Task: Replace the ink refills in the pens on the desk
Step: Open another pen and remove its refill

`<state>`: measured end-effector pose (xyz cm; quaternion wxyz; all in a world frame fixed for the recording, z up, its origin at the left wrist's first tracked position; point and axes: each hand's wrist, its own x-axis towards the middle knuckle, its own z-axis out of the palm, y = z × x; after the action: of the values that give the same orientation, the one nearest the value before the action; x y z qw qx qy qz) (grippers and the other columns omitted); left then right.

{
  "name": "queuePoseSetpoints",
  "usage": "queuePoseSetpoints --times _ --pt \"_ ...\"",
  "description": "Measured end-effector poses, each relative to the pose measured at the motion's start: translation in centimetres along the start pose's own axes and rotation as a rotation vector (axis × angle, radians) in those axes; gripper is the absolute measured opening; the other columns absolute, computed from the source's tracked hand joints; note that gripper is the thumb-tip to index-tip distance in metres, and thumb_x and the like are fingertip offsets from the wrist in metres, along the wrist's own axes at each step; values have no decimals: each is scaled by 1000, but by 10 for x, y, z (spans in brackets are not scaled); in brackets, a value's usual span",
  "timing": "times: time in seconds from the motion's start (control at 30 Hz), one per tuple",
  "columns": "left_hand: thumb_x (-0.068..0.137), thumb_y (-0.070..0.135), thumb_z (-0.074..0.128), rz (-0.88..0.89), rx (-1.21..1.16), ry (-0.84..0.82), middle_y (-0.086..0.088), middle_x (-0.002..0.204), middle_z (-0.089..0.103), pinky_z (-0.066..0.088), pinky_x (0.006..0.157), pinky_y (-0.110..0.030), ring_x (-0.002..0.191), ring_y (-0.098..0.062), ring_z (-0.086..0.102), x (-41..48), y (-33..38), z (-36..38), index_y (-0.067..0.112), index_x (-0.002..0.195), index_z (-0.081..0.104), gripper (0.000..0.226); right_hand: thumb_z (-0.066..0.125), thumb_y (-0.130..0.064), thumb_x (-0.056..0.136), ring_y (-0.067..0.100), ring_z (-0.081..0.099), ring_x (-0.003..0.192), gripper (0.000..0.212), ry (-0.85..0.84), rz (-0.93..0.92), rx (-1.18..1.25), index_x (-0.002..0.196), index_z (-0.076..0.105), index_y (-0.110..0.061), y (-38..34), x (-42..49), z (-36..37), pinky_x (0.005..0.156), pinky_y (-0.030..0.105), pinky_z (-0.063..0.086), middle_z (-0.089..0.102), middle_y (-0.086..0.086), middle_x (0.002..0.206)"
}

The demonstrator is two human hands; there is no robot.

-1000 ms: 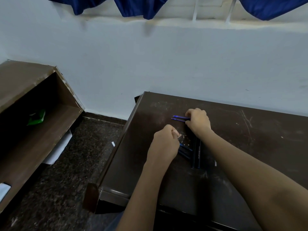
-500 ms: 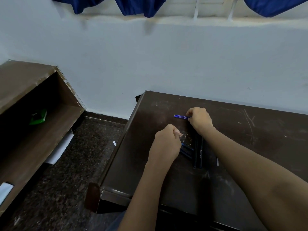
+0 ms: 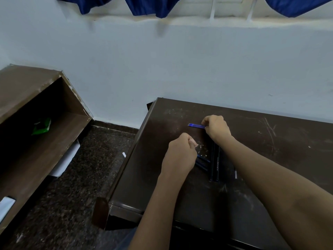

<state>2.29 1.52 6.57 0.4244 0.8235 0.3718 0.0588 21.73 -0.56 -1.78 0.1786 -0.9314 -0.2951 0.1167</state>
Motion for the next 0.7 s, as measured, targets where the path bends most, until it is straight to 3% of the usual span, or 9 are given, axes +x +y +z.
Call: queuePoseSetpoints --times 0.3,0.43,0.57,0.7 --pt "98 14 35 -59 6 7 1 96 47 31 50 -16 63 -5 44 1 5 -2 10 121 50 29 54 -3 87 33 60 106 31 129 -49 67 114 66 -13 1 -12 -10 89 45 52 63 13 117" --pt "99 16 35 -52 37 6 -2 101 53 37 56 -18 68 -6 48 -1 10 1 10 119 53 28 55 -7 88 34 60 102 25 227 102 127 111 63 -9 21 -39 -15 83 45 53 63 14 112" --pt "97 18 35 -118 -56 35 -9 102 66 54 79 -36 86 -21 66 -2 11 5 12 105 59 26 64 -25 86 38 62 98 35 75 407 69 111 56 -2 49 -70 -20 80 45 55 61 18 110" --pt "98 19 35 -130 -37 38 -8 105 67 45 72 -27 92 -18 64 -4 14 5 16 107 61 28 69 -32 84 35 65 95 43 -115 508 81 110 59 -1 65 -90 -21 76 40 55 63 16 107"
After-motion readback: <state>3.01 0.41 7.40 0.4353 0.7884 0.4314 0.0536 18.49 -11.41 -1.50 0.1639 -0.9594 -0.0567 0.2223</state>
